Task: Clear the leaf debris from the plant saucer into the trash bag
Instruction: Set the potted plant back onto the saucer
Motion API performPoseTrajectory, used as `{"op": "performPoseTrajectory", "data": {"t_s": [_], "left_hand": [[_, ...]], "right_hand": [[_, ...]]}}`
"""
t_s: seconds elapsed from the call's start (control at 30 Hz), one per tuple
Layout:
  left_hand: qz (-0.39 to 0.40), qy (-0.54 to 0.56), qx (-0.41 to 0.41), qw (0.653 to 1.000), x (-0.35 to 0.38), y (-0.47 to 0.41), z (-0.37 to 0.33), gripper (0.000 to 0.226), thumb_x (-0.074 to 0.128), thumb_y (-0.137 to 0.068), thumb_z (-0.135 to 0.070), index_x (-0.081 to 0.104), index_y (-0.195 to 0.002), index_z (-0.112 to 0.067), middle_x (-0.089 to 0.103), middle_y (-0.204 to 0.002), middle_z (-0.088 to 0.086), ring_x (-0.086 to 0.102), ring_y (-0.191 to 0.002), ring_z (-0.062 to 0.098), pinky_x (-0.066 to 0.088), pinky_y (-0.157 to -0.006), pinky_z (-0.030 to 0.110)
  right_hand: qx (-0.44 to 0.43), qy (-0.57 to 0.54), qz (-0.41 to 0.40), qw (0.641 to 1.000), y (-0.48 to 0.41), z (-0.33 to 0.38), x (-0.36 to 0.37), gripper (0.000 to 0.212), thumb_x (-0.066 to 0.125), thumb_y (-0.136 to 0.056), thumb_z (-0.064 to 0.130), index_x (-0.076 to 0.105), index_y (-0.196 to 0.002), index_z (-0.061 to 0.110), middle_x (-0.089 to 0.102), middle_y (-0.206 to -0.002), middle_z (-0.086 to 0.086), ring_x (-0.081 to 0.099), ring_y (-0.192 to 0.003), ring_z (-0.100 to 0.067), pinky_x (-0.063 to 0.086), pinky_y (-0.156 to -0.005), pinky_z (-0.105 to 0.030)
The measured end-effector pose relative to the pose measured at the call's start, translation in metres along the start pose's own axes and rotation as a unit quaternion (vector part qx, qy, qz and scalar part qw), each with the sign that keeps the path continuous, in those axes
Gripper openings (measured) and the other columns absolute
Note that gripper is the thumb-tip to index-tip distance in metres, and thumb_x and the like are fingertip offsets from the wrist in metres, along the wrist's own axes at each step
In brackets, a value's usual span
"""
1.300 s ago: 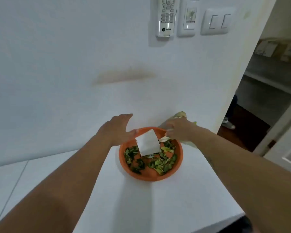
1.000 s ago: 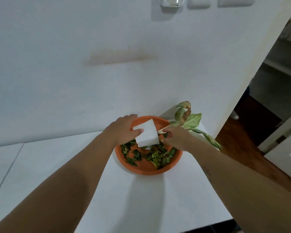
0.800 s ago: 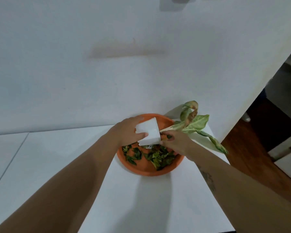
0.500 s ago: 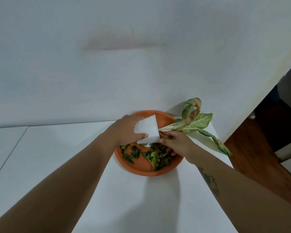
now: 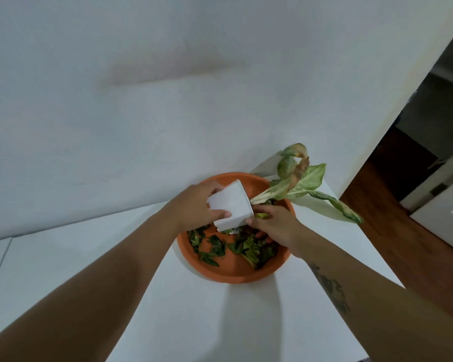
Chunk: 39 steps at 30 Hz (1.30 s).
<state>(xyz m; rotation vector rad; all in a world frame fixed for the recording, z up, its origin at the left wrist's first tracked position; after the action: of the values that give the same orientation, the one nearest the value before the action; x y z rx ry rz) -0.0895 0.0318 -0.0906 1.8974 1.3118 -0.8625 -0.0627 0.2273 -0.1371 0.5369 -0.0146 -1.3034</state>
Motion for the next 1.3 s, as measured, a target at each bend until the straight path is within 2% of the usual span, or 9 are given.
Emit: {"op": "performPoseTrajectory", "data": {"t_s": [0.23,0.47,0.57,0.7,0.77,0.83,0.93,1.07,1.3], "left_hand": [[-0.002,0.005,0.029,1.0,-0.002,-0.005,0.007,0.061,0.081,-0.07,-0.047,0.056,-0.122,-0.025,0.064,-0.112,-0.003,0.062,-0.087,0.014,0.055,-0.08,0.035],[-0.014,0.085,0.047,0.995,-0.003,-0.002,0.004,0.079,0.084,-0.069,-0.042,0.044,-0.136,-0.028,0.061,-0.128,-0.002,0.059,-0.114,0.014,0.051,-0.095,0.032],[-0.018,0.099,0.055,0.993,-0.004,0.0,0.0,0.087,0.083,-0.07,-0.043,0.034,-0.142,-0.04,0.062,-0.127,0.003,0.06,-0.115,0.019,0.052,-0.097,0.039],[-0.027,0.109,0.066,0.991,-0.004,-0.001,-0.004,0.08,0.083,-0.072,-0.039,0.037,-0.138,-0.044,0.065,-0.116,0.001,0.063,-0.109,0.018,0.053,-0.093,0.035],[-0.041,0.115,0.062,0.991,-0.004,-0.003,-0.002,0.073,0.082,-0.071,-0.041,0.039,-0.13,-0.045,0.063,-0.108,-0.003,0.064,-0.102,0.017,0.055,-0.09,0.038],[-0.053,0.116,0.049,0.991,-0.003,-0.006,0.002,0.067,0.082,-0.071,-0.043,0.041,-0.123,-0.044,0.063,-0.103,-0.004,0.066,-0.095,0.016,0.058,-0.085,0.041],[-0.064,0.103,0.036,0.992,0.0,-0.006,0.008,0.063,0.083,-0.068,-0.044,0.04,-0.114,-0.041,0.069,-0.101,-0.001,0.068,-0.088,0.017,0.059,-0.079,0.045],[-0.088,0.057,0.021,0.994,0.006,-0.003,0.013,0.063,0.082,-0.068,-0.049,0.036,-0.107,-0.032,0.071,-0.093,0.004,0.068,-0.079,0.019,0.057,-0.072,0.046],[-0.129,0.024,-0.021,0.991,0.019,0.011,0.018,0.062,0.079,-0.066,-0.054,0.031,-0.099,-0.032,0.066,-0.098,-0.007,0.065,-0.085,0.015,0.055,-0.069,0.04]], "right_hand": [[-0.003,-0.054,-0.041,0.998,0.007,0.003,0.013,0.036,0.068,-0.086,0.029,0.065,-0.12,0.018,0.068,-0.09,0.008,0.063,-0.076,-0.007,0.051,-0.067,-0.016],[-0.057,-0.034,-0.164,0.984,0.011,0.017,0.005,0.041,0.07,-0.084,0.029,0.065,-0.124,0.017,0.057,-0.08,0.017,0.056,-0.08,-0.001,0.046,-0.086,-0.021],[-0.064,-0.021,-0.183,0.981,0.009,0.023,0.0,0.042,0.071,-0.083,0.028,0.065,-0.124,0.019,0.059,-0.091,0.013,0.055,-0.092,-0.008,0.044,-0.089,-0.022],[-0.087,0.018,-0.19,0.978,0.01,0.03,-0.003,0.041,0.069,-0.085,0.025,0.064,-0.125,0.019,0.064,-0.107,0.005,0.057,-0.095,-0.008,0.039,-0.075,-0.006],[-0.106,0.052,-0.2,0.973,0.011,0.035,-0.005,0.038,0.069,-0.085,0.022,0.065,-0.124,0.019,0.065,-0.1,0.012,0.056,-0.088,-0.004,0.037,-0.071,-0.002],[-0.122,0.097,-0.208,0.966,0.01,0.039,-0.006,0.036,0.069,-0.085,0.022,0.067,-0.121,0.019,0.054,-0.084,0.02,0.053,-0.085,-0.006,0.036,-0.07,-0.007],[-0.138,0.146,-0.199,0.959,0.005,0.045,-0.006,0.037,0.07,-0.084,0.023,0.067,-0.121,0.02,0.047,-0.08,0.014,0.05,-0.09,-0.012,0.034,-0.075,-0.017],[-0.162,0.229,-0.164,0.946,-0.001,0.047,-0.003,0.042,0.068,-0.085,0.028,0.063,-0.126,0.021,0.047,-0.097,0.001,0.047,-0.091,-0.014,0.034,-0.071,-0.017],[-0.194,0.259,-0.115,0.939,-0.008,0.04,0.001,0.038,0.068,-0.085,0.027,0.066,-0.122,0.02,0.053,-0.116,-0.005,0.055,-0.105,-0.02,0.045,-0.093,-0.028]]}}
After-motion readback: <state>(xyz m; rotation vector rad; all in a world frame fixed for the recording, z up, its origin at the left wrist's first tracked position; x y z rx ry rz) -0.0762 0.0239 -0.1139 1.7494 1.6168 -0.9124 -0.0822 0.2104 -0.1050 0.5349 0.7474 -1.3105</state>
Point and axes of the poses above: each hand's wrist, its own y-axis away from the middle knuckle, its own x-axis out of the palm, z = x × y, the point moved 4 cm from there along -y, towards the middle knuckle
